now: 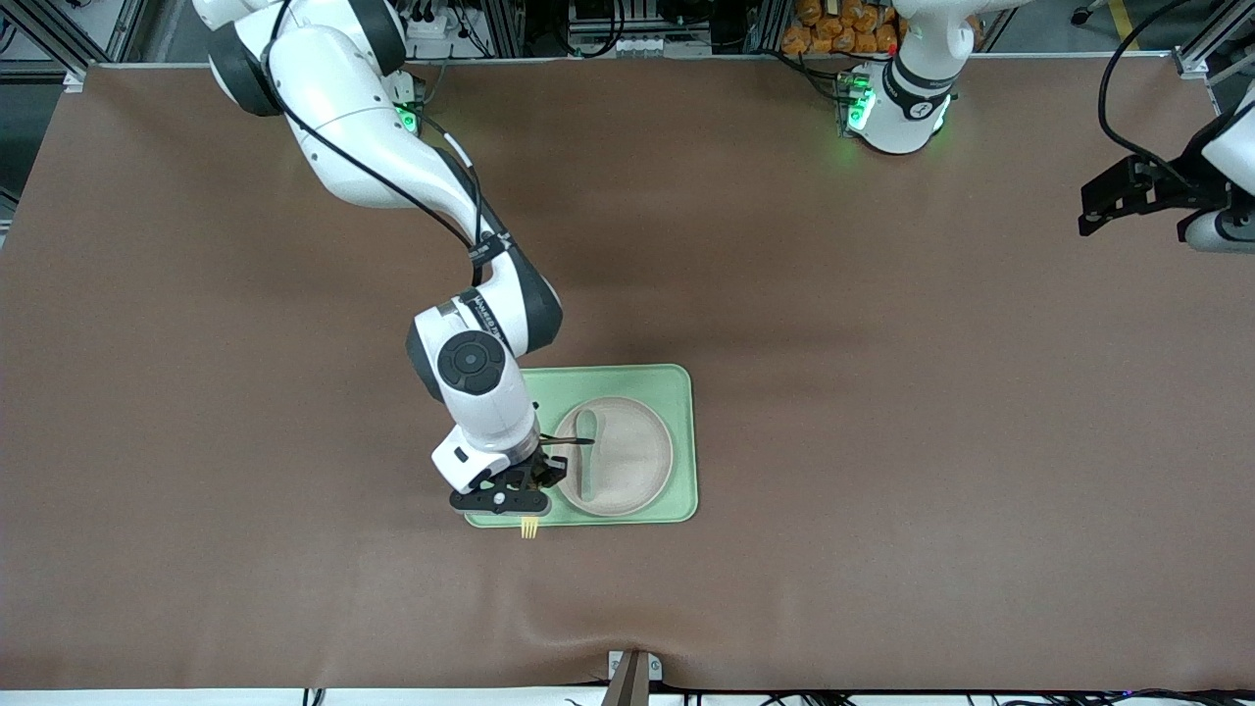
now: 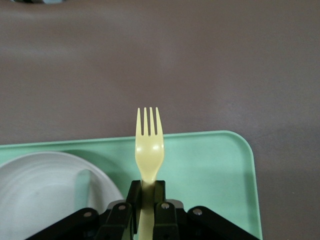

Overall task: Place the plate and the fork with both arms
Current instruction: 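Carry the fork off the plate and lower it onto the tray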

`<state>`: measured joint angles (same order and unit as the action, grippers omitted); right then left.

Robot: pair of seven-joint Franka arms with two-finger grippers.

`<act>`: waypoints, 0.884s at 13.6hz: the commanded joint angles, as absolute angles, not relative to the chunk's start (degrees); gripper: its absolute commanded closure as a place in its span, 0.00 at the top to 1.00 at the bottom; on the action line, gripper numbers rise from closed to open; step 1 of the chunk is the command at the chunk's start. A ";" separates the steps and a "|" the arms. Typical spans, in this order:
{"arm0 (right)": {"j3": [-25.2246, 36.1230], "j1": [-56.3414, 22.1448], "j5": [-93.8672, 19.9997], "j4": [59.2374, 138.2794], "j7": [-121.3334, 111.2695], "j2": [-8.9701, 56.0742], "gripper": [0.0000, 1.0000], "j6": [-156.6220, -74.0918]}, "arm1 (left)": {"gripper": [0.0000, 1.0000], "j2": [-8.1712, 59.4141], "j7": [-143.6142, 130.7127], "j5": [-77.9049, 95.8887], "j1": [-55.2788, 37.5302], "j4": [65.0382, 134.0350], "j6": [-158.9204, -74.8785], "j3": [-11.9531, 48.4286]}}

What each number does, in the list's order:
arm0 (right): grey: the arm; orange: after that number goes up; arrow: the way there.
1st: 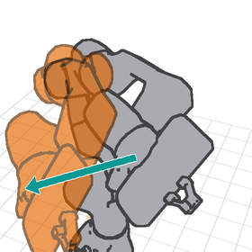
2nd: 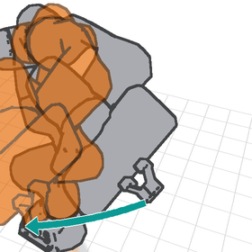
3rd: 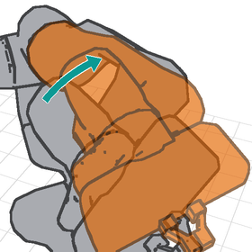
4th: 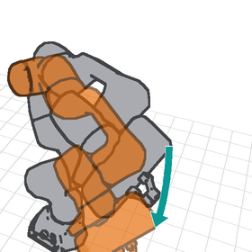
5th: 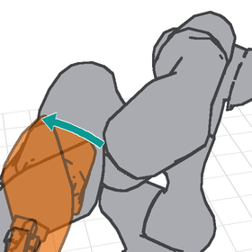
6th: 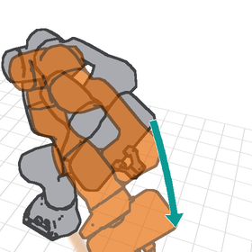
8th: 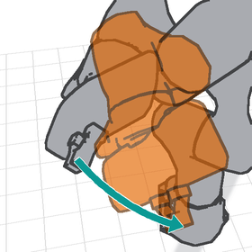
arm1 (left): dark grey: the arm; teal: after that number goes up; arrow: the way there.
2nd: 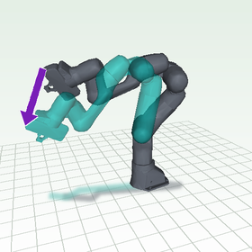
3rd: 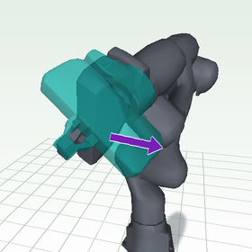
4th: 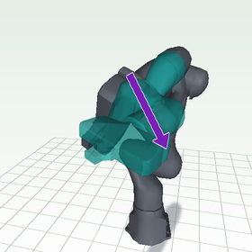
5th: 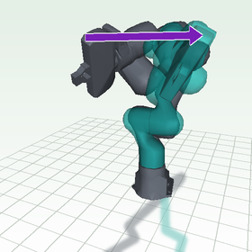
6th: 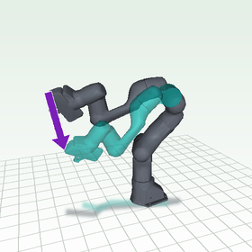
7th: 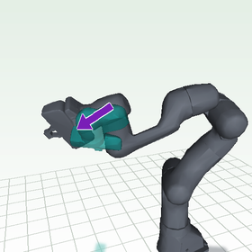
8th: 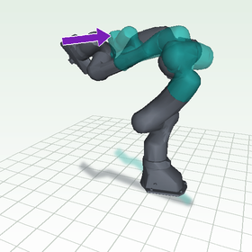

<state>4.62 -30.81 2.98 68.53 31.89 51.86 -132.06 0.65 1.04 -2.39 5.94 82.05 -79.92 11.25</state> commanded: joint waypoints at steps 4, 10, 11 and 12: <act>3.60 -27.95 2.37 90.60 23.82 41.15 0.00 -145.02 | 1.00 -1.41 1.58 -1.67 1.85 82.27 -78.05 7.91; 3.60 -28.65 2.37 97.38 24.34 40.07 0.00 -152.49 | 1.00 -1.49 4.22 -1.41 2.11 82.53 -77.78 7.82; 3.60 -28.83 2.37 97.38 24.95 40.08 0.00 -152.66 | 1.00 -1.32 4.22 -0.80 2.11 82.53 -77.78 7.21; 3.60 -28.92 2.37 97.38 25.74 40.17 0.00 -152.58 | 1.00 -0.97 4.13 1.65 2.37 82.53 -77.87 5.90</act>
<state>3.93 -28.82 2.97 94.88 25.13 41.99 -151.58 -0.83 3.24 -1.60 2.41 82.40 -78.52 7.95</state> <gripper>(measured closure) 0.855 0.000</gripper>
